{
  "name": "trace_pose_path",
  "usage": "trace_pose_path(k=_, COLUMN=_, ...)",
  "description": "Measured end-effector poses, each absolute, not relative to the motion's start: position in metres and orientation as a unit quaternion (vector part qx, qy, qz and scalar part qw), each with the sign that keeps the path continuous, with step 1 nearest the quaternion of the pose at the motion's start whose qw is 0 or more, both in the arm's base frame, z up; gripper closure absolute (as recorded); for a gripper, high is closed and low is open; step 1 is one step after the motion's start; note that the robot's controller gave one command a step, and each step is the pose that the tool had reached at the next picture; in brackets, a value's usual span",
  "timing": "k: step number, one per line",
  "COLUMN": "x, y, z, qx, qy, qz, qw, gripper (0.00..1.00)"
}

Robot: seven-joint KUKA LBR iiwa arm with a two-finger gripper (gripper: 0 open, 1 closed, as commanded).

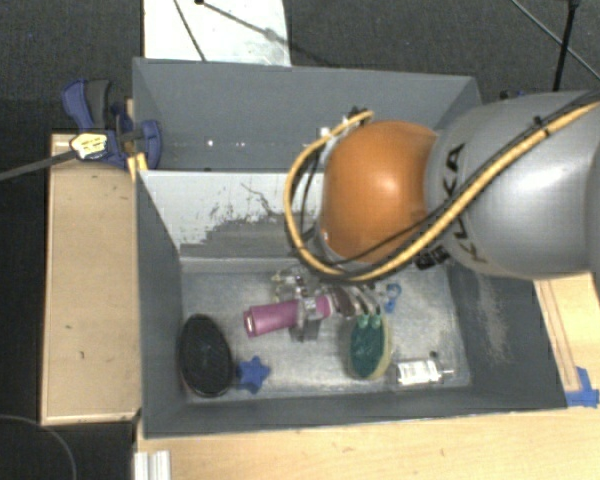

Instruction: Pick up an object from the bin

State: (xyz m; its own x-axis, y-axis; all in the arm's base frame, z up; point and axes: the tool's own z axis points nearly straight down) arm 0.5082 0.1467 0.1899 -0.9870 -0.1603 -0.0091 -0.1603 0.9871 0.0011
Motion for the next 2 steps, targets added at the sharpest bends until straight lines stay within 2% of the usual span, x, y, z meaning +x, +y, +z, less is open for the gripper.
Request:
trace_pose_path(k=1, x=0.535, y=0.130, z=0.323, qx=-0.076, qy=0.997, qz=0.001, qw=0.006, gripper=1.00)
trace_pose_path(k=2, x=0.514, y=0.104, z=0.308, qx=-0.169, qy=0.986, qz=0.000, qw=0.000, gripper=1.00)
